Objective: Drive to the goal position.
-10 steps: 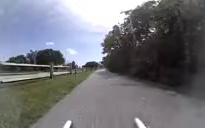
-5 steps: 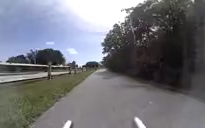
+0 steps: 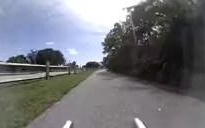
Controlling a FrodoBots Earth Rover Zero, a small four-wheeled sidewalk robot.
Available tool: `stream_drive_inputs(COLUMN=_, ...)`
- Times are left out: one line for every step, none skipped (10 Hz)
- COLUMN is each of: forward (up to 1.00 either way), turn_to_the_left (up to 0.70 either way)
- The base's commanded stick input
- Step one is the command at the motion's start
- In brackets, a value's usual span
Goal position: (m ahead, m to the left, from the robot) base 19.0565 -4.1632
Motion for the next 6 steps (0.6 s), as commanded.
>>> stream_drive_inputs(forward=0.5, turn_to_the_left=0.0)
stream_drive_inputs(forward=0.5, turn_to_the_left=0.0)
stream_drive_inputs(forward=0.5, turn_to_the_left=0.0)
stream_drive_inputs(forward=0.5, turn_to_the_left=0.0)
stream_drive_inputs(forward=0.5, turn_to_the_left=0.0)
stream_drive_inputs(forward=0.5, turn_to_the_left=0.0)
